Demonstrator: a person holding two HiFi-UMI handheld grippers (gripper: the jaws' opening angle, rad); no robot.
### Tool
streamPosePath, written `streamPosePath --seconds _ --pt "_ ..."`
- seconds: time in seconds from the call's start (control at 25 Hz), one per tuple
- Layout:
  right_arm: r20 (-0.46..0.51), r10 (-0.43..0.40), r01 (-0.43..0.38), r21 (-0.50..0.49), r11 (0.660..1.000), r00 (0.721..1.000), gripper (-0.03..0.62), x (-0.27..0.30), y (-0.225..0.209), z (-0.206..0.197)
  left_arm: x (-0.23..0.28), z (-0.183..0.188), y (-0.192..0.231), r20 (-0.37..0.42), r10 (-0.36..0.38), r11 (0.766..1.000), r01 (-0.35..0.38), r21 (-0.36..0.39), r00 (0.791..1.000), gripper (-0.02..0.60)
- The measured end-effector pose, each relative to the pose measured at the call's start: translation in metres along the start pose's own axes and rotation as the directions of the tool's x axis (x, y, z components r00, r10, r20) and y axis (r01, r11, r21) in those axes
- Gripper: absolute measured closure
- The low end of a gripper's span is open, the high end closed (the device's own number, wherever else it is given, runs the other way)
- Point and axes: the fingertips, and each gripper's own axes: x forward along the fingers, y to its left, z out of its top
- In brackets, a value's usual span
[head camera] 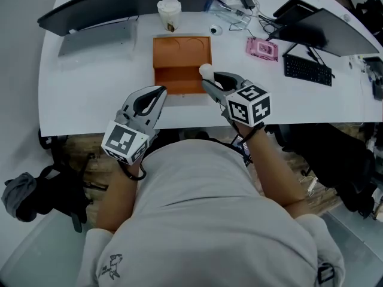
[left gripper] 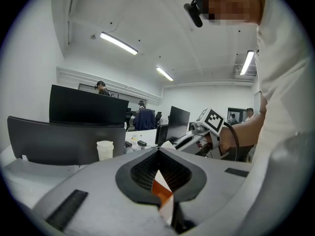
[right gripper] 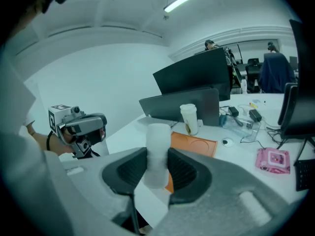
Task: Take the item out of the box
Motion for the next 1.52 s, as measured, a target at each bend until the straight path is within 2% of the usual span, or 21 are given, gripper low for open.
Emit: streamPosePath --seconds 0.28,0.72,1.0,1.24,1.52 --pt "0.048 0.037 -0.033 -0.084 0.996 0.998 0.461 -0.043 -0.004 -0.012 0.01 -0.004 -0.044 0.006 0.03 1.0 -0.03 0.002 1.0 0.583" --pt "0.126 0.087 -0.074 -0.105 0.992 0.988 0.462 -0.097 -0.001 -0.031 0.015 -0.013 -0.096 0.02 0.059 0.998 -0.059 0.022 0.998 0.583" --pt "0.126 0.137 -0.115 -0.165 0.98 0.982 0.462 -0.126 0.005 -0.048 0.009 -0.015 -0.131 0.022 0.111 0.994 -0.111 0.008 0.994 0.583" --pt "0.116 0.178 -0.15 -0.22 0.964 0.977 0.462 -0.157 0.01 -0.061 0.006 -0.024 -0.157 -0.007 0.149 0.988 -0.149 -0.042 0.989 0.583" --pt "0.151 0.202 -0.16 -0.255 0.954 0.968 0.462 -0.185 0.019 -0.067 -0.005 -0.031 -0.178 -0.048 0.134 0.99 -0.136 -0.044 0.99 0.583"
